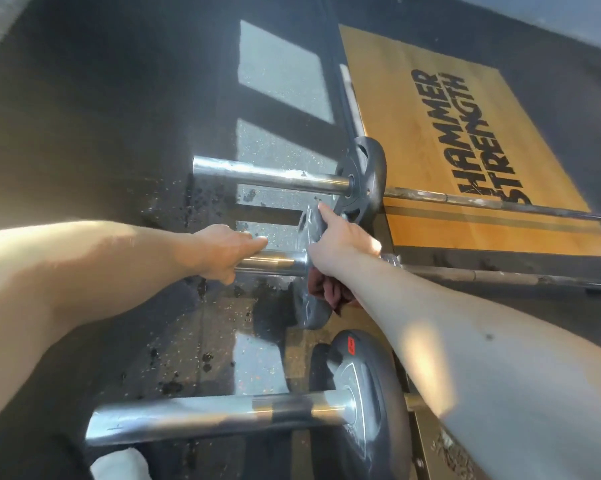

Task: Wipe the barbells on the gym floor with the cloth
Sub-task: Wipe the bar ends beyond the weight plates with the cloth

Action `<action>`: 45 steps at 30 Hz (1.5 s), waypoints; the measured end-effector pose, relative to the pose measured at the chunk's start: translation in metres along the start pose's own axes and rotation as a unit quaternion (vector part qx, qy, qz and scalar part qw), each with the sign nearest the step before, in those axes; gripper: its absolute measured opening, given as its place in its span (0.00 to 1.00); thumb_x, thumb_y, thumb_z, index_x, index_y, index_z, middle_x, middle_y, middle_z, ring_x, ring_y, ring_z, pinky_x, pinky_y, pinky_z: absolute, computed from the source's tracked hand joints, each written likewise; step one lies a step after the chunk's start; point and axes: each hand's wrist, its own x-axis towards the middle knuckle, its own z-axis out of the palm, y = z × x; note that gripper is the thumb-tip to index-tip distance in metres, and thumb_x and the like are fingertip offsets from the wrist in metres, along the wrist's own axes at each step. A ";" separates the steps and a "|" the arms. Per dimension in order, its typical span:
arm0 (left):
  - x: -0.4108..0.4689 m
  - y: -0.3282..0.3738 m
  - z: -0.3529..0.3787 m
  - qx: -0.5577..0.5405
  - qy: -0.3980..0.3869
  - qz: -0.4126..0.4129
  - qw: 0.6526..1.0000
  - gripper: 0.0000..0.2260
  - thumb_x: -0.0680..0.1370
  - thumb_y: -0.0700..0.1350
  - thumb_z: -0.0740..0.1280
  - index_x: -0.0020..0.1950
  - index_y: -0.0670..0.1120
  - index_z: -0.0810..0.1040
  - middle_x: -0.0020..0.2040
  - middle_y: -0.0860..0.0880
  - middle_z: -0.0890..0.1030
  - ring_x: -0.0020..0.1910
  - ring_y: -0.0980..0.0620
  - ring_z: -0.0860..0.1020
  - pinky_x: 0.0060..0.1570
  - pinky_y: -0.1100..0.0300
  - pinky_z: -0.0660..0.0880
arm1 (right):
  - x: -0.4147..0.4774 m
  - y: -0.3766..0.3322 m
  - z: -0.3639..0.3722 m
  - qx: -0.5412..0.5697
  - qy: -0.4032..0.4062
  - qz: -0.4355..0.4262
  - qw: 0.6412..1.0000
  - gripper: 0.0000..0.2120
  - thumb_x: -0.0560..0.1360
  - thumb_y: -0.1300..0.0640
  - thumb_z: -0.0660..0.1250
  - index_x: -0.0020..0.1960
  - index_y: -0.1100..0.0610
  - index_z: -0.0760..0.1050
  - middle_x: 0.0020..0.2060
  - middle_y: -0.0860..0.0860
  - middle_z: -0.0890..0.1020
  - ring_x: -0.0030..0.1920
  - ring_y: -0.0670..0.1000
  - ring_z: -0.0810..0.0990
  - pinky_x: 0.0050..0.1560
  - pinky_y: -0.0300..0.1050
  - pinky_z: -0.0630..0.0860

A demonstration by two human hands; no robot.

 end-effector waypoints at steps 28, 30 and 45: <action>-0.009 -0.001 -0.012 0.030 -0.007 -0.011 0.999 0.35 0.75 0.48 0.74 0.74 0.53 0.57 0.53 0.51 0.76 0.36 0.54 0.76 0.32 0.61 0.73 | -0.015 0.036 -0.025 -0.105 0.054 0.036 0.992 0.37 0.81 0.45 0.64 0.81 0.34 0.46 0.41 0.45 0.82 0.33 0.45 0.75 0.33 0.40 0.69; -0.008 -0.002 -0.007 0.039 -0.012 -0.010 0.999 0.36 0.75 0.48 0.74 0.75 0.53 0.55 0.51 0.52 0.75 0.36 0.53 0.77 0.32 0.60 0.76 | -0.013 0.048 -0.022 -0.108 0.046 0.023 0.993 0.37 0.81 0.44 0.65 0.81 0.34 0.46 0.46 0.47 0.83 0.37 0.46 0.75 0.41 0.43 0.75; -0.005 -0.003 -0.015 0.054 -0.001 -0.008 0.999 0.35 0.75 0.48 0.74 0.75 0.53 0.57 0.53 0.51 0.76 0.36 0.54 0.77 0.33 0.60 0.78 | 0.002 0.054 -0.039 -0.144 0.059 0.043 0.987 0.25 0.78 0.47 0.67 0.74 0.45 0.69 0.43 0.47 0.77 0.41 0.50 0.75 0.40 0.44 0.69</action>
